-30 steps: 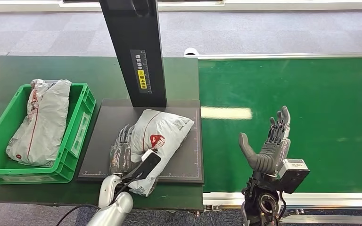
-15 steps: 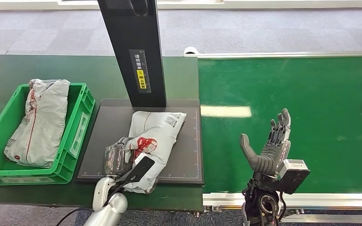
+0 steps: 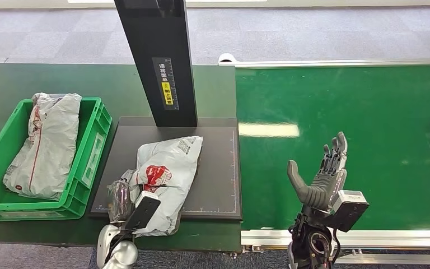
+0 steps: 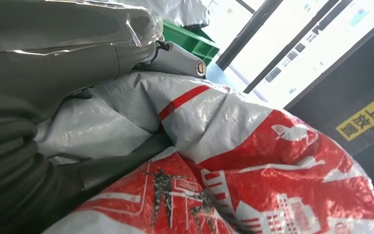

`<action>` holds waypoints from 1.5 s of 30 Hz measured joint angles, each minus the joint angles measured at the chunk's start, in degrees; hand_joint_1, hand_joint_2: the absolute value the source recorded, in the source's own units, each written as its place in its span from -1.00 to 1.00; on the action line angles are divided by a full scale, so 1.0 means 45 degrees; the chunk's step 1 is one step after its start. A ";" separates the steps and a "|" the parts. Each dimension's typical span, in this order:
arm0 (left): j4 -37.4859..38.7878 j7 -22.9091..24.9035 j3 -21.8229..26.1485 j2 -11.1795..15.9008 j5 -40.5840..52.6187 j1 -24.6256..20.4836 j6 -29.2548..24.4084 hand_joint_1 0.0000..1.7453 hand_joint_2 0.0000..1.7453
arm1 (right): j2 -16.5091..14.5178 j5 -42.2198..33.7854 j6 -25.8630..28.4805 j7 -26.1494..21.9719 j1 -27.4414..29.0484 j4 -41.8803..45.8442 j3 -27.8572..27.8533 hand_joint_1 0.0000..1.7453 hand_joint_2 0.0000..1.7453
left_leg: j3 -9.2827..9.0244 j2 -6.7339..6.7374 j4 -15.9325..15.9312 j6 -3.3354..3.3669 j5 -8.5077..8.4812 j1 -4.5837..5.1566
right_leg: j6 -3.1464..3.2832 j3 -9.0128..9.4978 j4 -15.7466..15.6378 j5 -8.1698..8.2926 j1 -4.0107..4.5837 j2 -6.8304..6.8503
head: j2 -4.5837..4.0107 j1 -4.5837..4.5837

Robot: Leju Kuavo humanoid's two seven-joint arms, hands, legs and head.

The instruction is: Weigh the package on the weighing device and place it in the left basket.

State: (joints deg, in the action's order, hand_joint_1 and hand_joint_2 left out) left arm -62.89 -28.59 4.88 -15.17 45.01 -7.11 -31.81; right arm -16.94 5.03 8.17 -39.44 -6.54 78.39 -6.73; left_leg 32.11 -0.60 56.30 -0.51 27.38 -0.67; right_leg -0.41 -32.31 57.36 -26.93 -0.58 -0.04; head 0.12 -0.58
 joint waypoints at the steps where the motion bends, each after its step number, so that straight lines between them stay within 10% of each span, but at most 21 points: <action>1: -0.0123 -0.0033 0.0011 0.0000 -0.0045 0.0048 -0.0006 1.00 1.00 | 0.0000 0.0000 0.0000 -0.0001 -0.0011 -0.0021 -0.0008 -1.00 1.00 | 0.0002 0.0000 0.0000 0.0000 0.0000 0.0000 | 0.0000 -0.0001 0.0000 0.0000 0.0000 0.0000 | 0.0000 0.0000; 12: -0.5282 -0.1525 0.0455 0.0228 -0.2268 0.1672 -0.1372 1.00 1.00 | 0.0000 -0.0058 -0.0274 -0.0081 0.0292 -0.0066 -0.0447 -1.00 1.00 | 0.0053 0.0014 0.0001 -0.0003 0.0003 -0.0009 | 0.0002 -0.0065 0.0000 -0.0001 0.0007 -0.0018 | -0.0001 0.0000; 21: -0.6337 -0.2029 0.2507 0.0883 -0.3485 0.0685 -0.1135 1.00 1.00 | 0.0000 0.0061 -0.0551 0.0040 0.0630 -0.0129 -0.1178 -1.00 1.00 | 0.0052 0.0012 0.0001 -0.0004 -0.0001 -0.0011 | 0.0001 -0.0063 0.0001 0.0001 0.0010 -0.0017 | -0.0002 0.0002; 27: -0.5210 -0.2009 0.4365 0.1833 -0.3339 -0.1053 -0.0752 1.00 1.00 | -0.0016 0.0323 -0.1028 0.0217 0.0728 -0.0333 -0.1733 -1.00 1.00 | 0.0051 0.0014 0.0001 -0.0005 -0.0002 -0.0014 | 0.0003 -0.0069 0.0004 0.0003 0.0012 -0.0019 | -0.0001 -0.0001; 36: -0.0844 -0.0986 0.8433 0.3023 0.4061 -0.4227 -0.1655 1.00 1.00 | -0.0092 0.0755 -0.1691 0.0306 0.0698 -0.1159 -0.2191 -1.00 1.00 | 0.0054 0.0050 0.0001 -0.0011 -0.0007 -0.0020 | 0.0005 -0.0070 0.0016 0.0006 0.0018 -0.0048 | -0.0001 0.0005; 45: 0.1872 -0.0393 1.1277 0.3709 0.5444 -0.5616 -0.1691 1.00 1.00 | -0.0097 0.0903 -0.1846 0.0312 0.0500 -0.1802 -0.2355 -1.00 1.00 | 0.0067 0.0054 0.0001 -0.0012 -0.0006 -0.0020 | 0.0007 -0.0091 0.0015 0.0005 0.0018 -0.0055 | -0.0002 0.0006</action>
State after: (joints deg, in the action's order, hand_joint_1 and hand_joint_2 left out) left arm -54.46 -30.36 55.63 1.52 69.51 -32.39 -39.42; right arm -17.38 9.10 -0.13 -38.03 -4.29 70.28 -17.33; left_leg 32.42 -0.35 56.31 -0.56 27.35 -0.76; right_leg -0.38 -32.72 57.43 -26.91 -0.50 -0.28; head 0.11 -0.56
